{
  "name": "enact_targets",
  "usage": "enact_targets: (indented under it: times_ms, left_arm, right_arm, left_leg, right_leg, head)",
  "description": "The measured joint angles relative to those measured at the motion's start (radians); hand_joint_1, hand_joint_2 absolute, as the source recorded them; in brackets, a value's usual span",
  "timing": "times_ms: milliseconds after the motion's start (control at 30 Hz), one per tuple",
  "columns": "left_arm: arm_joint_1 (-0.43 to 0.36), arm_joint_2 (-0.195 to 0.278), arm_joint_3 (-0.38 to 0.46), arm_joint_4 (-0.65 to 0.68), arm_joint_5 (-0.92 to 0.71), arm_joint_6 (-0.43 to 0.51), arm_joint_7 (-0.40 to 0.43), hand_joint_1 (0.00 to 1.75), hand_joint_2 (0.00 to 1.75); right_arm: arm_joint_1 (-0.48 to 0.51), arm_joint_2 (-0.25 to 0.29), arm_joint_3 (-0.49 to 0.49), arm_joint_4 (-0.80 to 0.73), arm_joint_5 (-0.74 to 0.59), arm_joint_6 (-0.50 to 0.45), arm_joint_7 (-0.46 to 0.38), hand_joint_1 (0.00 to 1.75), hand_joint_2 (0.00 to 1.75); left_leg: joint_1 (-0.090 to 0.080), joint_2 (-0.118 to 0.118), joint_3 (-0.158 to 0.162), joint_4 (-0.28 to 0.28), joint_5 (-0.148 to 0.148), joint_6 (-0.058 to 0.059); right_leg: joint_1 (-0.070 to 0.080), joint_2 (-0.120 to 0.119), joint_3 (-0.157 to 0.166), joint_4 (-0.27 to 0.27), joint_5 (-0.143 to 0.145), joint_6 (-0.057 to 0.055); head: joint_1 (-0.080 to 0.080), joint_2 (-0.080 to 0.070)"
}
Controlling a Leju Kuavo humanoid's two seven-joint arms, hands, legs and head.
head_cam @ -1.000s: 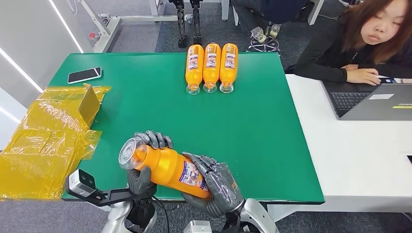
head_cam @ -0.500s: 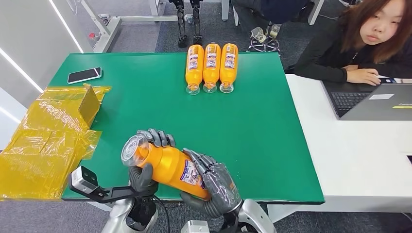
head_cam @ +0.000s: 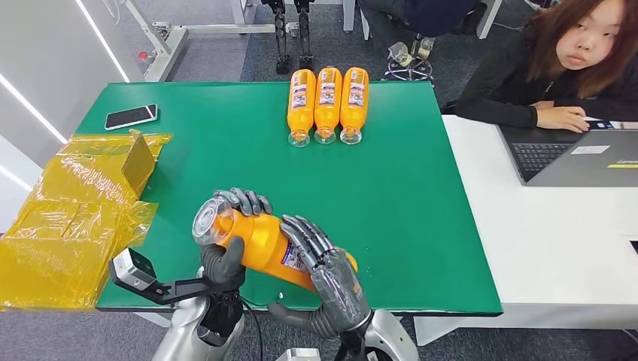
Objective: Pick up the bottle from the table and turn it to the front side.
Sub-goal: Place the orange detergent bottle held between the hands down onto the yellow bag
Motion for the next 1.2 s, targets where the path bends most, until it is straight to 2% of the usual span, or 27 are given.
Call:
enact_targets:
  times_ms: [200,433,667,833,933,1067,1200]
  left_arm:
    - [-0.088,0.056,0.106,0.039,-0.219,0.201,-0.029,1.75,1.75]
    - [-0.206,0.163,0.257,0.138,-0.405,0.321,-0.047,1.75,1.75]
    - [-0.334,0.255,0.302,0.283,-0.623,0.512,-0.018,1.75,1.75]
    - [-0.421,0.325,0.285,0.392,-0.894,0.690,0.090,1.75,1.75]
    - [-0.481,0.387,0.229,0.463,-1.107,0.750,0.194,1.75,1.75]
    - [-0.551,0.457,0.122,0.545,-1.314,0.728,0.304,1.75,1.75]
    - [-0.613,0.484,0.028,0.607,-1.431,0.634,0.391,1.75,1.75]
  right_arm:
    - [-0.014,-0.001,0.022,0.028,-0.050,-0.026,-0.041,0.00,1.75]
    - [-0.032,-0.019,0.040,0.062,-0.109,-0.063,-0.072,0.00,1.75]
    - [-0.031,-0.055,0.048,0.084,-0.151,-0.116,-0.091,0.00,1.75]
    - [-0.030,-0.090,0.056,0.098,-0.188,-0.154,-0.103,0.00,1.75]
    - [-0.029,-0.112,0.063,0.106,-0.218,-0.186,-0.113,0.00,1.75]
    - [-0.023,-0.139,0.074,0.115,-0.239,-0.217,-0.121,0.00,1.75]
    - [-0.022,-0.148,0.078,0.119,-0.247,-0.229,-0.120,0.00,1.75]
  left_leg:
    - [0.001,0.000,0.000,0.000,0.001,-0.002]
    - [0.001,0.000,0.001,-0.001,0.002,-0.003]
    - [0.001,0.001,0.000,0.000,0.002,-0.003]
    - [0.001,0.002,0.000,0.000,0.002,-0.003]
    - [0.001,0.002,0.000,0.000,0.002,-0.003]
    - [0.001,0.002,0.001,0.000,0.002,-0.004]
    - [0.001,0.002,0.002,-0.001,0.002,-0.004]
  right_leg:
    - [0.000,0.000,0.000,0.001,0.001,-0.001]
    - [0.001,0.000,-0.001,0.002,0.002,-0.002]
    - [0.001,0.001,-0.001,0.001,0.002,-0.002]
    - [0.001,0.002,-0.001,0.001,0.002,-0.003]
    - [0.001,0.003,-0.002,0.001,0.002,-0.003]
    - [0.001,0.003,-0.002,0.002,0.002,-0.003]
    - [0.001,0.003,0.000,0.002,0.002,-0.003]
  head:
    - [0.000,0.000]
    - [0.000,0.000]
    - [0.000,0.000]
    - [0.000,0.000]
    - [0.000,0.000]
    - [0.000,0.000]
    - [0.000,0.000]
